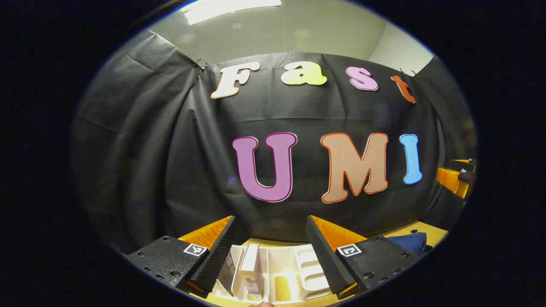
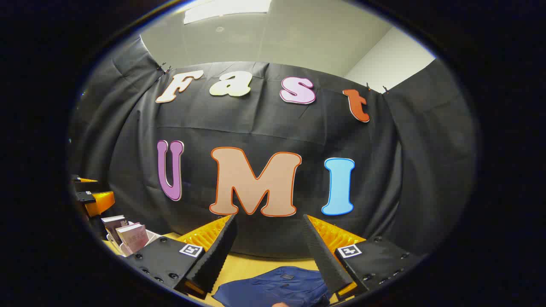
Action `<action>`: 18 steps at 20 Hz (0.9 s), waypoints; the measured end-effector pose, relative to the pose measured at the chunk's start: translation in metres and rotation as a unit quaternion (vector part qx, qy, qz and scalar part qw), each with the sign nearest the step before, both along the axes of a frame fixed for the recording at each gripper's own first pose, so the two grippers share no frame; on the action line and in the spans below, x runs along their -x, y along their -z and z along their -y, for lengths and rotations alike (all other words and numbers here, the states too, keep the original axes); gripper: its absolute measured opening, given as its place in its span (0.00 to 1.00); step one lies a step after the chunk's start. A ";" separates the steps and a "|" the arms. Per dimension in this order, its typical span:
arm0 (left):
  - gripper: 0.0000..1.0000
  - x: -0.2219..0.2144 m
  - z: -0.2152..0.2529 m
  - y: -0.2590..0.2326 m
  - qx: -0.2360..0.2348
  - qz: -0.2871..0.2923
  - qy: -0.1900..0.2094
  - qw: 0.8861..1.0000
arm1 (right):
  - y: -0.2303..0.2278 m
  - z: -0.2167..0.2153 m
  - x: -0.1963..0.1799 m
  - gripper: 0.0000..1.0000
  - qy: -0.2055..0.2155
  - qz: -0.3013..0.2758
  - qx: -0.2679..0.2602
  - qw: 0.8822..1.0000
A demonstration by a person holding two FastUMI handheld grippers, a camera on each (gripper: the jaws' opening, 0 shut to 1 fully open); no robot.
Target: Open the schoolbag, grab two books from the bookshelf and put them into the schoolbag.
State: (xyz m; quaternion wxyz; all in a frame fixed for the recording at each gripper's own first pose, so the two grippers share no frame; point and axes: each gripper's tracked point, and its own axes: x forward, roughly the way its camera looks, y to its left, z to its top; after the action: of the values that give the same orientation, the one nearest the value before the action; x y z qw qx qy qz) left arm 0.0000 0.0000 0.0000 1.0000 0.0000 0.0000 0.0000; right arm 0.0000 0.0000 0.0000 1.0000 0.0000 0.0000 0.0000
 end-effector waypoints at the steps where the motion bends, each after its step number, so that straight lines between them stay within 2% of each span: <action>1: 0.95 -0.002 -0.001 0.001 -0.002 -0.002 -0.003 1.000 | 0.002 0.000 -0.002 0.99 -0.004 0.001 -0.001 1.000; 3: 0.93 -0.003 0.000 -0.001 0.000 0.001 -0.002 1.000 | 0.005 0.001 -0.006 1.00 -0.007 -0.001 -0.002 1.000; 4: 0.94 -0.005 0.000 0.000 0.000 0.000 -0.003 1.000 | 0.008 0.000 -0.009 0.94 -0.010 -0.005 -0.005 1.000; 6: 0.93 -0.007 0.001 -0.001 -0.004 0.002 -0.006 1.000 | 0.011 0.000 -0.013 0.94 -0.015 -0.009 -0.009 1.000; 8: 0.94 -0.009 0.002 -0.005 -0.009 0.006 -0.007 1.000 | 0.011 -0.001 -0.016 1.00 -0.017 -0.007 -0.008 1.000; 10: 0.93 -0.011 0.003 -0.008 -0.012 0.010 -0.006 1.000 | 0.012 -0.003 -0.018 1.00 -0.019 -0.006 -0.007 1.000; 11: 0.94 -0.011 0.004 -0.007 -0.013 0.010 -0.006 1.000 | 0.012 -0.003 -0.019 0.94 -0.021 -0.006 -0.007 1.000; 12: 0.95 -0.011 0.003 -0.006 -0.013 0.010 -0.006 1.000 | 0.014 -0.003 -0.020 0.94 -0.022 -0.007 -0.006 1.000; 13: 0.94 -0.013 0.004 -0.007 -0.011 0.010 -0.007 1.000 | 0.014 -0.003 -0.021 0.98 -0.023 -0.008 -0.006 1.000; 18: 0.93 -0.014 0.001 0.001 -0.006 0.001 -0.011 1.000 | 0.018 0.000 -0.022 0.98 -0.020 -0.009 0.002 1.000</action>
State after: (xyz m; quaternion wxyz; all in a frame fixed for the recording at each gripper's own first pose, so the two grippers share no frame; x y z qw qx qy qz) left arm 0.0136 -0.0013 -0.0006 0.9999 0.0061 -0.0008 0.0110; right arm 0.0220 0.0003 -0.0180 0.9998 -0.0021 0.0088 0.0203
